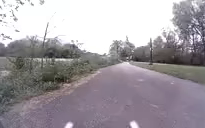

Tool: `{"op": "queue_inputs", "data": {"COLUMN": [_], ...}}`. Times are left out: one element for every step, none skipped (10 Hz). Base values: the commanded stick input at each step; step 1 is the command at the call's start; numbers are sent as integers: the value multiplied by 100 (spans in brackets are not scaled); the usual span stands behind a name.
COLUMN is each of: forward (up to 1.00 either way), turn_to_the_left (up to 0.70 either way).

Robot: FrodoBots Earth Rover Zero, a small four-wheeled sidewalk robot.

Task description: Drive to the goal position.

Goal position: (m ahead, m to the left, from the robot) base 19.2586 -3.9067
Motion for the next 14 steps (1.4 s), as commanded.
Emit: {"op": "queue_inputs", "data": {"forward": [70, 70, 70, 70, 70, 70, 70, 70, 70, 70, 70, 70, 70, 70], "turn_to_the_left": [0, 0, 0, 0, 0, 0, 0, 0, 0, 0, 0, 0, -2, -8]}}
